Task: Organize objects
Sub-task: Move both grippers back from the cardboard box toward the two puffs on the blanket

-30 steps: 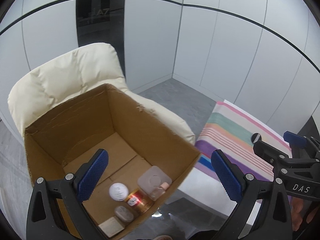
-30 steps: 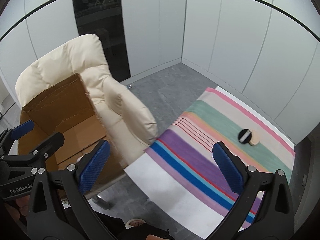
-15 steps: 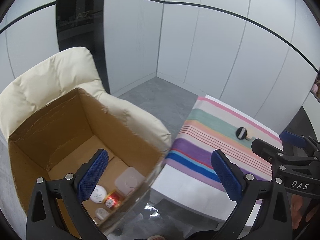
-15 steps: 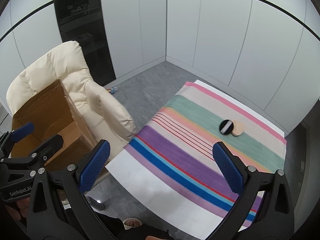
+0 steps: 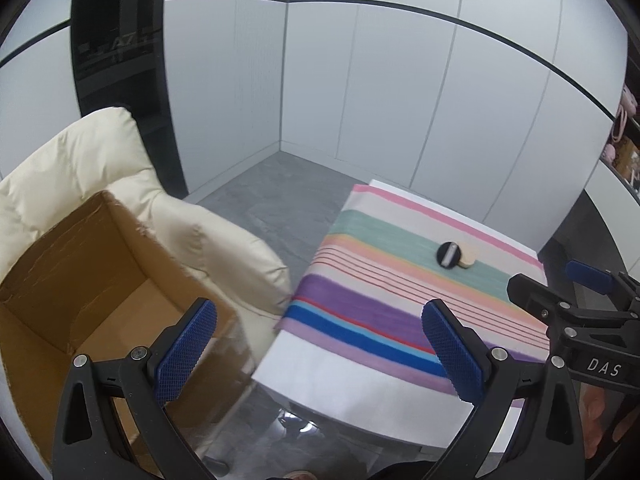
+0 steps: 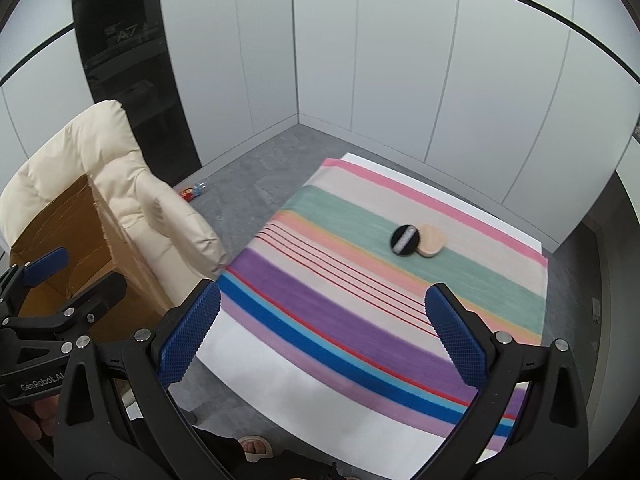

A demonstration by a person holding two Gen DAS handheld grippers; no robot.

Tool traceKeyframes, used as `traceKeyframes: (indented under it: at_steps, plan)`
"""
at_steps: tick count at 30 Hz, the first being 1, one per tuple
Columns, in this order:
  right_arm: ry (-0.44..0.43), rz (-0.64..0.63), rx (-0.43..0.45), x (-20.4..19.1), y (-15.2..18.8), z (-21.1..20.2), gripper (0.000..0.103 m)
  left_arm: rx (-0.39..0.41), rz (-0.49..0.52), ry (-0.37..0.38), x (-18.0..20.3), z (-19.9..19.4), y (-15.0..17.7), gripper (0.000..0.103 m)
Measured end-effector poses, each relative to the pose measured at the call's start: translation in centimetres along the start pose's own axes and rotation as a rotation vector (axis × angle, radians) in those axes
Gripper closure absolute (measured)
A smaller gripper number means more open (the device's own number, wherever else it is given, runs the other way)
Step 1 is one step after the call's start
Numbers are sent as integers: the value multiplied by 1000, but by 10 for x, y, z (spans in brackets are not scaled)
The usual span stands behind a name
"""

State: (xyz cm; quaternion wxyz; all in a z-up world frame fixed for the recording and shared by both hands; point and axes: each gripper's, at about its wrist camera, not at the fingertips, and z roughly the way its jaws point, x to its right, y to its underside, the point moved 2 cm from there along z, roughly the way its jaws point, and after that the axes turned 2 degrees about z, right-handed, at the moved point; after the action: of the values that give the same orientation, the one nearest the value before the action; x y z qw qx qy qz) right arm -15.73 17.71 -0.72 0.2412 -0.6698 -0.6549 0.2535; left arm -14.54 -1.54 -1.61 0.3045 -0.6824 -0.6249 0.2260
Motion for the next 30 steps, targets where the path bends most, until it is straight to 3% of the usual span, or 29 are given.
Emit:
traceKeyframes:
  at_steps: [21,26,30]
  plan:
    - [134,164,21,107,22,-22,0,-17,94,123,89,20,0,0]
    - [174,196,8,130,31,-23,0,-14,107,121,107,24,-1,0]
    - [157,204,8,144,37,-25,0,-27,132,120,124,29,-1,0]
